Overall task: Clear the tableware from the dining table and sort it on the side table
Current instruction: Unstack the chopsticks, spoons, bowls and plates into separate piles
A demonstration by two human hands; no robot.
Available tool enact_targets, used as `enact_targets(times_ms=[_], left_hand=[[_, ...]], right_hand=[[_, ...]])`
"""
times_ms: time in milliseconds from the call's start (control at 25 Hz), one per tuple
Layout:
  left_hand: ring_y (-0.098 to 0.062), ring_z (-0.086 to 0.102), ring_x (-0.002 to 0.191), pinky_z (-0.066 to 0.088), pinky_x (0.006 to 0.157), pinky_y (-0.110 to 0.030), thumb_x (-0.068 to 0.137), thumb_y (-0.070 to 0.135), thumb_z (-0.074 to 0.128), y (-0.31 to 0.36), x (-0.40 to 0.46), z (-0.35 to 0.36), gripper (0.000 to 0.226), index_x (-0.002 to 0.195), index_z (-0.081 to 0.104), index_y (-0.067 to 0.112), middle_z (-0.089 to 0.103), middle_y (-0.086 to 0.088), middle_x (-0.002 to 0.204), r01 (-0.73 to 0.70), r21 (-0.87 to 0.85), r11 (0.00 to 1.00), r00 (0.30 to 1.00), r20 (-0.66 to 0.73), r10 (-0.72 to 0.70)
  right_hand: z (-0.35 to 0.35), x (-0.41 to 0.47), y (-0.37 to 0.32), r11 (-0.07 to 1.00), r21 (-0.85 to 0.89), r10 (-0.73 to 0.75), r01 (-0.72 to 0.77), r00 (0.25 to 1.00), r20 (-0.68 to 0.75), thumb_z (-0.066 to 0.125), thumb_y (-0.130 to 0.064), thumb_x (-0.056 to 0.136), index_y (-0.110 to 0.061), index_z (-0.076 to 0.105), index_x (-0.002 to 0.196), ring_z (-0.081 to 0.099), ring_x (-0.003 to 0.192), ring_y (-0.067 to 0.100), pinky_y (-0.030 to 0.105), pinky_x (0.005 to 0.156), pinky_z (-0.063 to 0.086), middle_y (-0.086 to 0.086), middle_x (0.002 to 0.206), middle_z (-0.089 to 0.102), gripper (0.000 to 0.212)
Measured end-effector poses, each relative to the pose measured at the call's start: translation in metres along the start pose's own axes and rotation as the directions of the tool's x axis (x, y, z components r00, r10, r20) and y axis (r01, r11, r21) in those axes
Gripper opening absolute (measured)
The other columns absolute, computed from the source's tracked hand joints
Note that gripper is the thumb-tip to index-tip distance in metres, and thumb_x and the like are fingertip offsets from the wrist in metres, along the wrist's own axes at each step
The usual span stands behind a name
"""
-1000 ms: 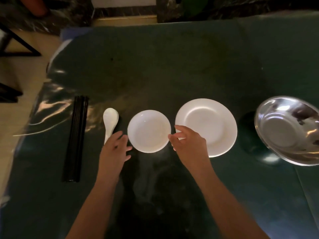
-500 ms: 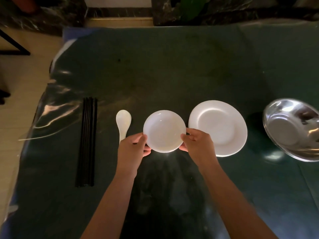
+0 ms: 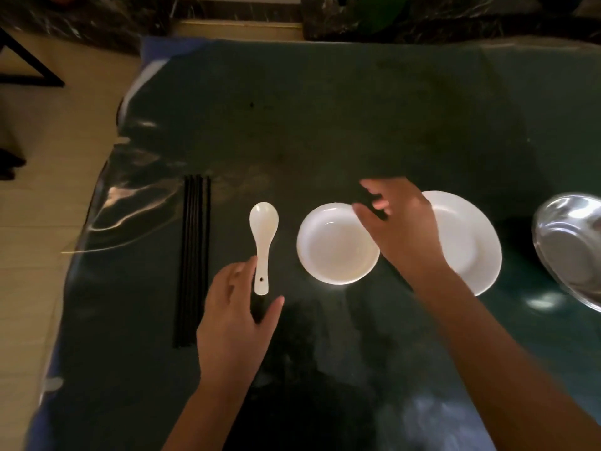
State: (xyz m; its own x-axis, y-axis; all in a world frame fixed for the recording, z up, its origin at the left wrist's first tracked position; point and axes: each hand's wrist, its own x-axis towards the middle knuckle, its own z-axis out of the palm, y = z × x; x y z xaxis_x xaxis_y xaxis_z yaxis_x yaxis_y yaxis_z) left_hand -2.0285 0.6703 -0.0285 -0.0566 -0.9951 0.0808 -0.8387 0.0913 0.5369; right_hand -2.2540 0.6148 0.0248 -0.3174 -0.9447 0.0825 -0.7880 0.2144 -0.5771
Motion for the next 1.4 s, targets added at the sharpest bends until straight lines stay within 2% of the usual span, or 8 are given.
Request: enact_targets(times_ms=[160,320,640,840,960,1040,1200,1400], left_hand=[[-0.026,0.061,0.107,0.060,0.063,-0.039,0.068,0.024,0.080,-0.017,-0.005,0.017,0.064,0.126,0.055,0.015,0.056,-0.012,0.128,-0.097,0.125,0.987,0.993,0.075,0.088],[-0.024,0.065,0.098,0.059,0.069,-0.038,0.070,0.012,0.078,-0.024,0.007,0.032,0.050,0.117,0.061,0.009,0.061,-0.013,0.121,-0.177,0.057,0.983,0.984,0.025,0.176],[-0.023,0.065,0.094,0.058,0.077,-0.034,0.072,0.001,0.075,-0.037,0.013,0.036,0.044,0.113,0.063,0.005,0.062,-0.015,0.115,-0.241,-0.067,0.968,0.970,-0.004,0.242],[-0.025,0.061,0.105,0.056,0.082,-0.040,0.076,0.020,0.073,-0.037,0.010,0.021,0.052,0.124,0.057,0.009,0.059,-0.015,0.124,-0.251,-0.023,0.968,0.968,0.002,0.251],[-0.025,0.051,0.115,0.044,0.092,-0.039,0.076,0.045,0.064,-0.060,-0.003,-0.009,0.067,0.132,0.046,0.014,0.052,-0.012,0.130,-0.057,0.146,0.988,0.995,-0.071,0.068],[-0.031,0.051,0.115,0.046,0.091,-0.045,0.068,0.055,0.067,-0.074,-0.012,-0.027,0.085,0.135,0.040,0.010,0.051,-0.016,0.129,0.197,0.247,0.949,0.980,-0.045,-0.192],[-0.027,0.044,0.118,0.046,0.091,-0.042,0.069,0.054,0.068,-0.076,-0.020,-0.035,0.085,0.136,0.039,0.010,0.046,-0.011,0.129,0.348,0.284,0.893,0.912,0.118,-0.393],[-0.018,0.044,0.115,0.048,0.082,-0.027,0.078,0.039,0.067,-0.075,-0.019,-0.027,0.068,0.135,0.042,0.013,0.042,-0.003,0.125,0.344,0.123,0.931,0.927,0.115,-0.358]], right_hand=[[0.047,0.057,-0.053,0.950,-0.084,-0.242,0.302,0.875,0.420,0.063,-0.029,0.085,-0.022,0.055,0.126,0.057,0.109,0.019,0.028,0.090,0.043,0.004,0.126,0.057,0.043],[0.097,0.069,-0.073,0.918,-0.134,-0.207,0.373,0.740,0.639,0.059,-0.014,0.086,-0.019,0.055,0.127,0.055,0.114,0.022,0.030,0.089,0.044,0.005,0.131,0.056,0.041],[0.119,0.069,-0.065,0.953,-0.090,-0.177,0.290,0.770,0.613,0.056,-0.005,0.084,-0.016,0.069,0.109,0.054,0.075,0.012,0.010,0.049,0.035,0.006,0.107,0.070,0.030],[0.116,0.075,-0.068,0.948,-0.080,-0.182,0.309,0.729,0.660,0.061,-0.020,0.085,-0.017,0.063,0.117,0.058,0.088,0.014,0.015,0.062,0.042,0.005,0.115,0.066,0.032],[0.114,0.086,-0.084,0.921,-0.101,-0.288,0.377,0.831,0.477,0.061,-0.023,0.086,-0.021,0.055,0.126,0.058,0.108,0.021,0.031,0.085,0.047,0.005,0.122,0.060,0.041],[0.126,0.091,-0.105,0.731,-0.187,-0.522,0.656,0.714,0.466,0.059,-0.013,0.085,-0.023,0.048,0.133,0.046,0.121,0.026,0.037,0.089,0.046,0.007,0.132,0.051,0.050],[0.162,0.092,-0.141,0.200,-0.168,-0.664,0.965,0.259,0.702,0.055,0.001,0.083,-0.024,0.034,0.142,0.028,0.135,0.029,0.041,0.096,0.042,0.008,0.149,0.034,0.067],[0.182,0.098,-0.151,0.043,-0.126,-0.668,0.991,0.122,0.734,0.056,-0.005,0.086,-0.020,0.049,0.132,0.047,0.118,0.026,0.038,0.084,0.048,0.004,0.128,0.057,0.049]])
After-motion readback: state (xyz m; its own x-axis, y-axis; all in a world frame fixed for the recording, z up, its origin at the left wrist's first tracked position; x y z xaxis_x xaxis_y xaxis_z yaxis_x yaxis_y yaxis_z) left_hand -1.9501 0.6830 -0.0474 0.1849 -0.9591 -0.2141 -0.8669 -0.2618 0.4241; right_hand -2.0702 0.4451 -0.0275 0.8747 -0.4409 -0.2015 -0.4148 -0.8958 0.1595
